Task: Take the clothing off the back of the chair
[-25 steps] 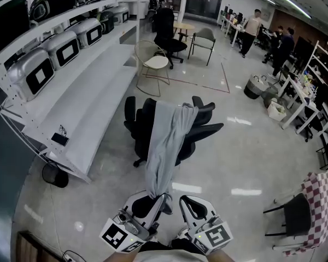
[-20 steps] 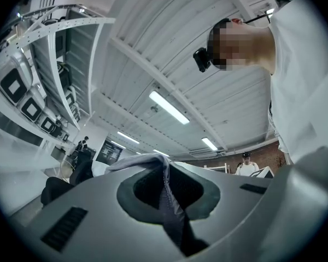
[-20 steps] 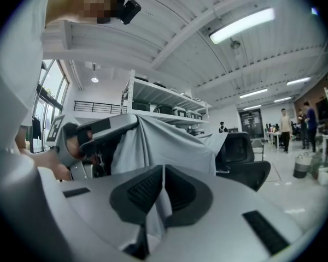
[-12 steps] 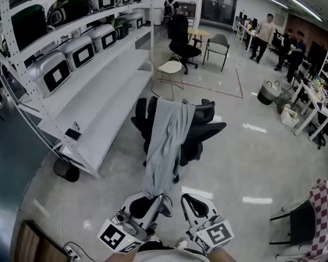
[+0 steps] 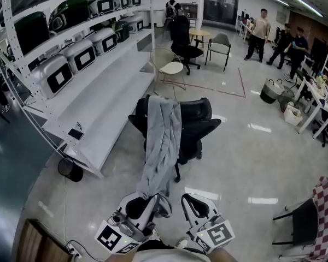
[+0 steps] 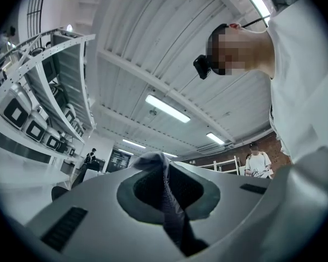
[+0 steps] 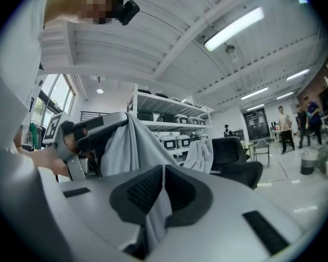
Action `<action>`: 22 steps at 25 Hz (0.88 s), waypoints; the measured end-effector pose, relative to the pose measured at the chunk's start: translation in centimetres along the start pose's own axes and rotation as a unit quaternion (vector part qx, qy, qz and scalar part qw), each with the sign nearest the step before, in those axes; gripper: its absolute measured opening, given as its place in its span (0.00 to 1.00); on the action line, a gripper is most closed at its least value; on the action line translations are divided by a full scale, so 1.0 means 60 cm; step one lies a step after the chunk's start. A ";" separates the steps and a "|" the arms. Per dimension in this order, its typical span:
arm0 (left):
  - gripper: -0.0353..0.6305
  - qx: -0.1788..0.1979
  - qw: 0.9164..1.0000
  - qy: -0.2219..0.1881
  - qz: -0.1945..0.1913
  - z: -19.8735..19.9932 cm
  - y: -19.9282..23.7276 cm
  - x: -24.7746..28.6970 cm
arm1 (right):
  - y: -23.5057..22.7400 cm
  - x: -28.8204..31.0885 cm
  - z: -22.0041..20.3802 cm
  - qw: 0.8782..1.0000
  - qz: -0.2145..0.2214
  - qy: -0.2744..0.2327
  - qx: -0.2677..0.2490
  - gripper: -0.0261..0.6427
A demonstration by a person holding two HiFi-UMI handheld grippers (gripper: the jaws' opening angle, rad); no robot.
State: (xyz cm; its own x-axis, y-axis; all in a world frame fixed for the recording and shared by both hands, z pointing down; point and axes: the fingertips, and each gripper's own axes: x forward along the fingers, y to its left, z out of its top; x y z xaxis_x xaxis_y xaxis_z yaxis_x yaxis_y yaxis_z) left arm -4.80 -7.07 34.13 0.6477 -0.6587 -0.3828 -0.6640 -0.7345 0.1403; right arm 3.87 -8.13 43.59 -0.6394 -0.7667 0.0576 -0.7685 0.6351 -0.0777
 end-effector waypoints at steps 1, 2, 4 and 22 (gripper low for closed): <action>0.09 0.001 1.000 -0.001 -0.001 0.002 -0.007 0.002 | -0.004 -0.007 0.001 1.000 -0.002 -0.001 0.000 0.07; 0.09 0.003 1.000 -0.002 -0.003 0.002 -0.013 0.004 | -0.009 -0.015 0.001 1.000 -0.004 -0.001 0.000 0.07; 0.09 0.006 1.000 0.005 0.000 -0.005 -0.021 0.008 | -0.016 -0.027 0.000 1.000 -0.007 -0.001 -0.001 0.07; 0.09 0.020 0.993 0.078 0.092 -0.084 -0.031 -0.016 | -0.023 -0.052 -0.015 1.000 0.014 0.003 -0.008 0.07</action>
State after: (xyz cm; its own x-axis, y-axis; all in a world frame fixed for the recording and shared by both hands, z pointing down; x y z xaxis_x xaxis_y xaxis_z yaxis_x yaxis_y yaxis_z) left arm -2.31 -5.90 38.84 0.5624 -0.8003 -0.2078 -0.7886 -0.5948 0.1563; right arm 6.90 -6.57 44.41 -0.6604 -0.7485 0.0610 -0.7509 0.6574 -0.0633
